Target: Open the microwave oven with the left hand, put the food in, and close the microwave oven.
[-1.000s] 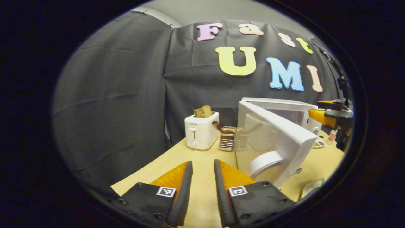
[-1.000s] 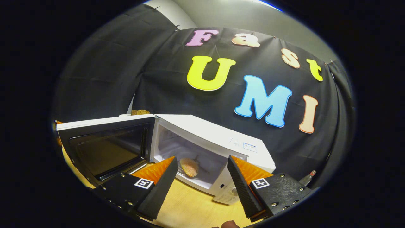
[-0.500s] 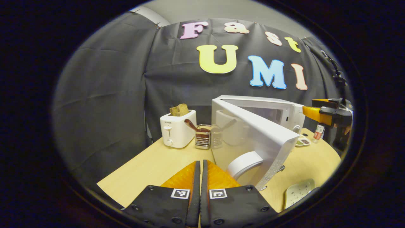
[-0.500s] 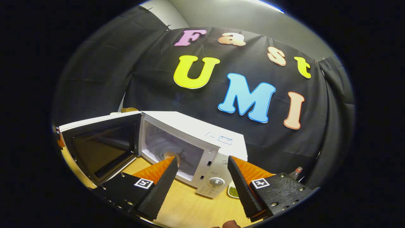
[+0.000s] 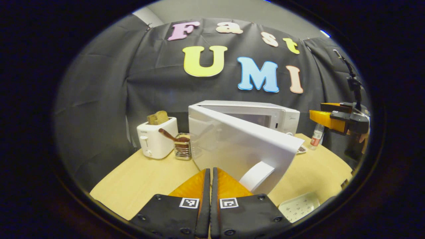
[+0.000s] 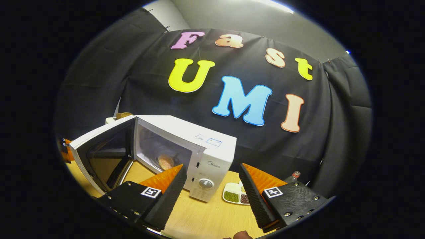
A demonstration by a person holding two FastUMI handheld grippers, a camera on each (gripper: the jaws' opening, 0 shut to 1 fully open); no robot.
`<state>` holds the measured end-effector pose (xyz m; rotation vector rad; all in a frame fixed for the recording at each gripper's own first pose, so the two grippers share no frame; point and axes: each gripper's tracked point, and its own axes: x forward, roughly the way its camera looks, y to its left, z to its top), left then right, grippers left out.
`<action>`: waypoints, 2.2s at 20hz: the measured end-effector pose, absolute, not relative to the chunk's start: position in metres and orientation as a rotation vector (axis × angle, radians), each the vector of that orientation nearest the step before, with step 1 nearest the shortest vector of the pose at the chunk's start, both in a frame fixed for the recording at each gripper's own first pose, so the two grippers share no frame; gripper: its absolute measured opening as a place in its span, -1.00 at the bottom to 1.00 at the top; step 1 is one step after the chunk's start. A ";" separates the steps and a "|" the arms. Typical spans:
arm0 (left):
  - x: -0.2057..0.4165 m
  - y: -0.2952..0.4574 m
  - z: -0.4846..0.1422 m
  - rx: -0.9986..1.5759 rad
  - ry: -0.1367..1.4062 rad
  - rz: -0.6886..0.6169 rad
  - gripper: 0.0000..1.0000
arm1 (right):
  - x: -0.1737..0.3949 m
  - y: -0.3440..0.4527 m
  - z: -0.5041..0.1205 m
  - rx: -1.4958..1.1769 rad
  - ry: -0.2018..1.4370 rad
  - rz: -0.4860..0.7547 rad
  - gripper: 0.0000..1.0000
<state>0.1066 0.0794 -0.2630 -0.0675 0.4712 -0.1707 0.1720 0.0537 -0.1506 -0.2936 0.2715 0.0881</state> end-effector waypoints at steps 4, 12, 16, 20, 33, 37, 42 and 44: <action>0.118 0.045 -0.261 -0.067 0.468 -0.246 -0.98 | 0.158 0.035 -0.144 -0.277 0.269 0.045 0.94; 0.152 -0.014 -0.251 -0.042 0.448 -0.387 -0.68 | 0.132 0.004 -0.133 -0.268 0.267 -0.050 0.93; 0.171 -0.034 -0.253 -0.033 0.443 -0.442 -0.84 | 0.120 -0.019 -0.132 -0.264 0.281 -0.113 0.94; 0.191 -0.059 -0.251 -0.021 0.429 -0.493 -0.84 | 0.106 -0.043 -0.131 -0.258 0.293 -0.186 0.94; 0.248 -0.121 -0.253 -0.018 0.416 -0.551 -0.84 | 0.074 -0.091 -0.134 -0.220 0.332 -0.316 0.94; 0.260 -0.128 -0.256 -0.040 0.422 -0.536 -0.84 | 0.068 -0.096 -0.133 -0.219 0.330 -0.333 0.94; 0.281 -0.132 -0.258 -0.058 0.427 -0.504 -0.86 | 0.063 -0.104 -0.132 -0.223 0.333 -0.347 0.94; 0.288 -0.133 -0.258 -0.065 0.427 -0.491 -0.86 | 0.061 -0.107 -0.133 -0.228 0.334 -0.352 0.94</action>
